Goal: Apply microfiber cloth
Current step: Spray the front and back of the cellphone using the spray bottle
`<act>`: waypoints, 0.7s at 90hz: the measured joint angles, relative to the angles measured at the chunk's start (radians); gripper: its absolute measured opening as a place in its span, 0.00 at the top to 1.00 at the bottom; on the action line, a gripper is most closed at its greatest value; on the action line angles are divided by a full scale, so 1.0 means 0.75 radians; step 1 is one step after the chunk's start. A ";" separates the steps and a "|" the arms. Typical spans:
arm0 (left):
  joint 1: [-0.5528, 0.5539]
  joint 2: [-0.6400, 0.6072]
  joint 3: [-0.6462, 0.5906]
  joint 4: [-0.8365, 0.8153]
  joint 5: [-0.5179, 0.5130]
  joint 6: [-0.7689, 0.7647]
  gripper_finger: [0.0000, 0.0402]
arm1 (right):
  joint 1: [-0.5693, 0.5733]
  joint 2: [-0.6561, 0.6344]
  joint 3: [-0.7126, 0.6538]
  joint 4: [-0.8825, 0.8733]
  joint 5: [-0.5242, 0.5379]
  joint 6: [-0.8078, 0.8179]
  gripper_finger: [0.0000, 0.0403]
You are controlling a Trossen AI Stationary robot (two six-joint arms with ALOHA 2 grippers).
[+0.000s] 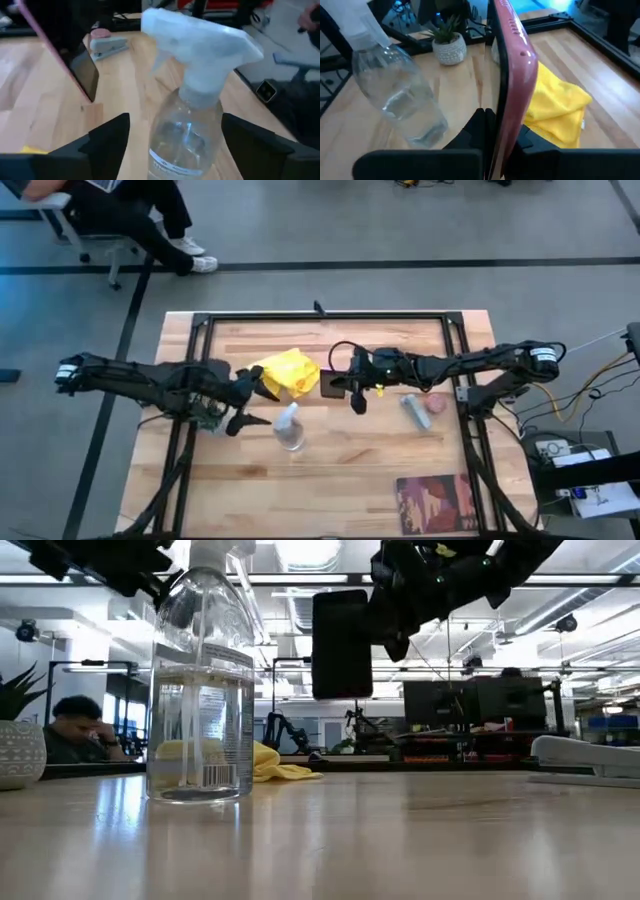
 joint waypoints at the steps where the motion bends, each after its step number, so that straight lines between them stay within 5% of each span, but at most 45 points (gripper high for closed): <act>1: 0.001 0.005 0.002 0.000 0.003 0.011 0.24 | 0.001 0.000 0.000 0.000 0.000 0.004 0.99; 63: 0.108 0.334 0.108 0.231 0.376 0.229 0.11 | 0.090 0.000 0.000 0.077 0.018 0.118 0.99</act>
